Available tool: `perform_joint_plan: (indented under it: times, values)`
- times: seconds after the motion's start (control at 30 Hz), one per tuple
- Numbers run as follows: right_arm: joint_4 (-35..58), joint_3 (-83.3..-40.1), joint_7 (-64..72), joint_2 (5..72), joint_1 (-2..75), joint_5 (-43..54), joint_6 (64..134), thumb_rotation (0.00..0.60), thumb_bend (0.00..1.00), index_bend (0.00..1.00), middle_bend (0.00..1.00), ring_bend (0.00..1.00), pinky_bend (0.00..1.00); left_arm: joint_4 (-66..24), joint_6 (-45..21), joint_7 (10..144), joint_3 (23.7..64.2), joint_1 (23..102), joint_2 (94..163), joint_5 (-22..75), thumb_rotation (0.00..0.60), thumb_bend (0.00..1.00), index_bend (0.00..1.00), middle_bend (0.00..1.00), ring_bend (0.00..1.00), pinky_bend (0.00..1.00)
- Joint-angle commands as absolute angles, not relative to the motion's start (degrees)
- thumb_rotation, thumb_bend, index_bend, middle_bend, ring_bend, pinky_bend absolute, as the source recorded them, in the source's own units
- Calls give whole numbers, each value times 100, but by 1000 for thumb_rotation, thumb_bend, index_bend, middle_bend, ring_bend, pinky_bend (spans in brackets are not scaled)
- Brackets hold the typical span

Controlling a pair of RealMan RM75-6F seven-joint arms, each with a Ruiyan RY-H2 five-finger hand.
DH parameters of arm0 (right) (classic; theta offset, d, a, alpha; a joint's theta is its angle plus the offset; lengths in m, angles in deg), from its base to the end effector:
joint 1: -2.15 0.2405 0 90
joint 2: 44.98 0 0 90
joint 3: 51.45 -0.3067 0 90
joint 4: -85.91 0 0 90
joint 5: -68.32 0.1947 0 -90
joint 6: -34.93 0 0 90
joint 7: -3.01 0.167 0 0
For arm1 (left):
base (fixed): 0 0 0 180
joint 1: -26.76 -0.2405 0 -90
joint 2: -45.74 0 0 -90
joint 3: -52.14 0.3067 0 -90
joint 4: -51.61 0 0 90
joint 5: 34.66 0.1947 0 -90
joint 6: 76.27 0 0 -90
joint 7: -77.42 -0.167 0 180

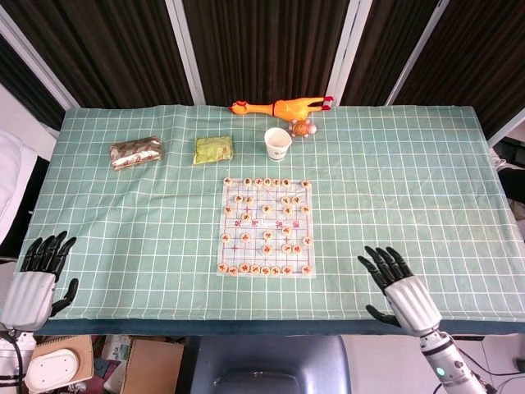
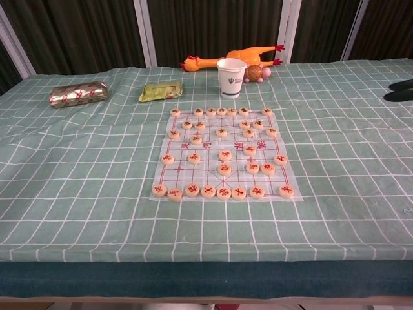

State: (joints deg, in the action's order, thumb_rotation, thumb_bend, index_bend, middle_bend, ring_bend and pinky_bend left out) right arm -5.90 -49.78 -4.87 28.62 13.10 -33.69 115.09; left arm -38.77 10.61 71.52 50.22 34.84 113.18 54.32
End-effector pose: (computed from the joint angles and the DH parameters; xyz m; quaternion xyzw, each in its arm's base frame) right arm -0.2835 -0.2121 0.0980 0.7203 -0.3212 0.4250 0.4443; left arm -0.3328 0.2224 0.1758 -0.6305 -0.3300 -0.3962 0.5802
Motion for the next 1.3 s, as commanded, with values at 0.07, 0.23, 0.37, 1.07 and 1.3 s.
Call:
perform_joint_plan:
  times: [0.07, 0.23, 0.37, 1.07, 1.3]
  values:
    - [-857, -5197, -621, 3097, 1895, -3291, 10720, 600, 342, 200, 0, 0, 0, -3879, 1105, 7268, 5008, 3449, 11262, 5431, 600, 443, 0, 0, 0, 26]
    - [-1047, -5609, -242, 3564, 2781, -2733, 9460, 600, 402, 339, 0, 0, 0, -3887, 940, 7128, 4989, 3486, 11286, 5297, 600, 441, 0, 0, 0, 26]
    - [-670, -5929, -639, 4245, 3246, -2375, 9018, 600, 431, 377, 0, 0, 0, -3941, 912, 7044, 4983, 3495, 11288, 5282, 600, 441, 0, 0, 0, 26]
    - [1126, -6653, -2583, 6503, 4810, -754, 8146, 600, 447, 496, 0, 0, 0, -3732, 1493, 7648, 4980, 3311, 11195, 5679, 600, 446, 0, 0, 0, 15]
    - [1355, -6643, -2793, 6703, 4952, -378, 8164, 600, 447, 533, 10, 0, 0, -3749, 1462, 7688, 4987, 3301, 11162, 5674, 600, 447, 0, 0, 0, 15]
